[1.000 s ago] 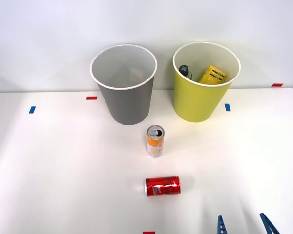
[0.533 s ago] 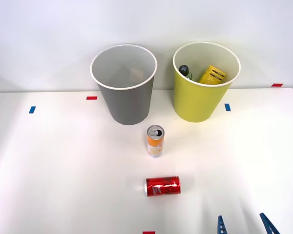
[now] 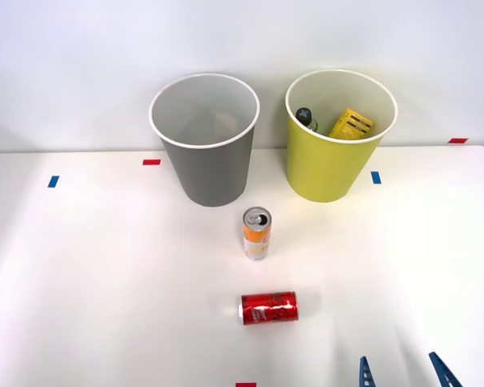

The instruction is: Put cans in the gray bin, plastic bottles in the light green bin

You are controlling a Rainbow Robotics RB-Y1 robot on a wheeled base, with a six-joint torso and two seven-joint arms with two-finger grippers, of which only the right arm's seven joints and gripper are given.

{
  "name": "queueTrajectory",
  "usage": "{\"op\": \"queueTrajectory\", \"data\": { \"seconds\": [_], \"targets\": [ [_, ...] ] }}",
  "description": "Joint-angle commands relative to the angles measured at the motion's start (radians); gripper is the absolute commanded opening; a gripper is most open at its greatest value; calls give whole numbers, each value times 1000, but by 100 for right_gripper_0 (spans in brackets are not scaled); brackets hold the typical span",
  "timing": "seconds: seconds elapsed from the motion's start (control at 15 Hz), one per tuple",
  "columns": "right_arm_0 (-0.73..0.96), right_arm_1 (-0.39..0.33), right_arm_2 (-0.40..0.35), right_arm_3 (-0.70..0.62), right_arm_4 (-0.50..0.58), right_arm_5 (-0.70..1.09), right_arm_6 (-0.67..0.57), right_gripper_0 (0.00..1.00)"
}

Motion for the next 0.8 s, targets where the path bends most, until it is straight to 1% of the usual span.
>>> {"op": "queueTrajectory", "data": {
  "seconds": [0.07,0.8],
  "targets": [
    [0,0,0,0,0,0,0,100],
    [0,0,0,0,0,0,0,100]
  ]
}}
